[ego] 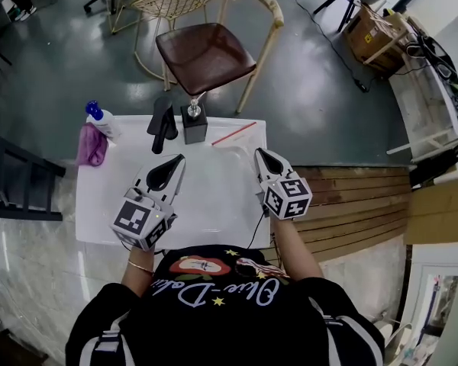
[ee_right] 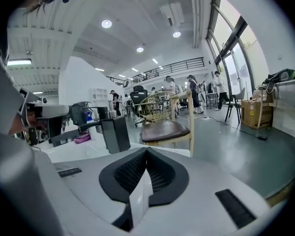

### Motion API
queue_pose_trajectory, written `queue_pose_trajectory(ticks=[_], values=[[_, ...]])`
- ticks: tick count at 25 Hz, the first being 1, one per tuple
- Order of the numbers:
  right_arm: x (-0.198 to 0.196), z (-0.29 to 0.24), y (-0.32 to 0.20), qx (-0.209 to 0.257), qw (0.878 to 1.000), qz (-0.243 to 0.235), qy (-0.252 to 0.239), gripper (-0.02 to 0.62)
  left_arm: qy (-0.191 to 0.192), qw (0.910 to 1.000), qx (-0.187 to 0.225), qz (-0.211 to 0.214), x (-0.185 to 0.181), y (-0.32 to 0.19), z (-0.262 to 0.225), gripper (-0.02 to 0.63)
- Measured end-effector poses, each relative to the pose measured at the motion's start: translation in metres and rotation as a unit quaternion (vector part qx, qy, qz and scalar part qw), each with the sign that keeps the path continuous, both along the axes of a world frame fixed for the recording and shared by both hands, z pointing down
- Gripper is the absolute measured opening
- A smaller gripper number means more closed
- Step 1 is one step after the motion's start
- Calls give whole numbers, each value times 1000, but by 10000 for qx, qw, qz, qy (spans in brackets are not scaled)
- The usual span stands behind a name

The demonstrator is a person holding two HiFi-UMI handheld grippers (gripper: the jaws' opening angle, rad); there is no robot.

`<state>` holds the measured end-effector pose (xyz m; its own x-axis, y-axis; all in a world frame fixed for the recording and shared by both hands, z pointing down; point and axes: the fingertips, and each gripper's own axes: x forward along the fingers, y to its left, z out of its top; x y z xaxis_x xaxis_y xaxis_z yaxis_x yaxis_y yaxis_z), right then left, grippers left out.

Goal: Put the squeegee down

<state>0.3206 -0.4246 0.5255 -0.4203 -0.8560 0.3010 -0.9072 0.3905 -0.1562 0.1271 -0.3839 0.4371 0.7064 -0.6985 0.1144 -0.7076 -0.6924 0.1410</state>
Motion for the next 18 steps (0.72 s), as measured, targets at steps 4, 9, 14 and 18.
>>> queue_pose_trajectory(ticks=[4, 9, 14, 18], values=[[2, -18, 6, 243, 9984, 44, -511, 18, 13, 10000, 1, 4, 4, 3, 0, 6], [0, -42, 17, 519, 9954, -115, -796, 17, -48, 10000, 11, 25, 9, 11, -1, 6], [-3, -58, 28, 608, 9932, -373, -915, 17, -182, 9998, 88, -3, 12, 20, -7, 5], [-9, -71, 38, 624, 9908, -592, -1048, 17, -132, 9998, 53, -117, 14, 28, -6, 6]])
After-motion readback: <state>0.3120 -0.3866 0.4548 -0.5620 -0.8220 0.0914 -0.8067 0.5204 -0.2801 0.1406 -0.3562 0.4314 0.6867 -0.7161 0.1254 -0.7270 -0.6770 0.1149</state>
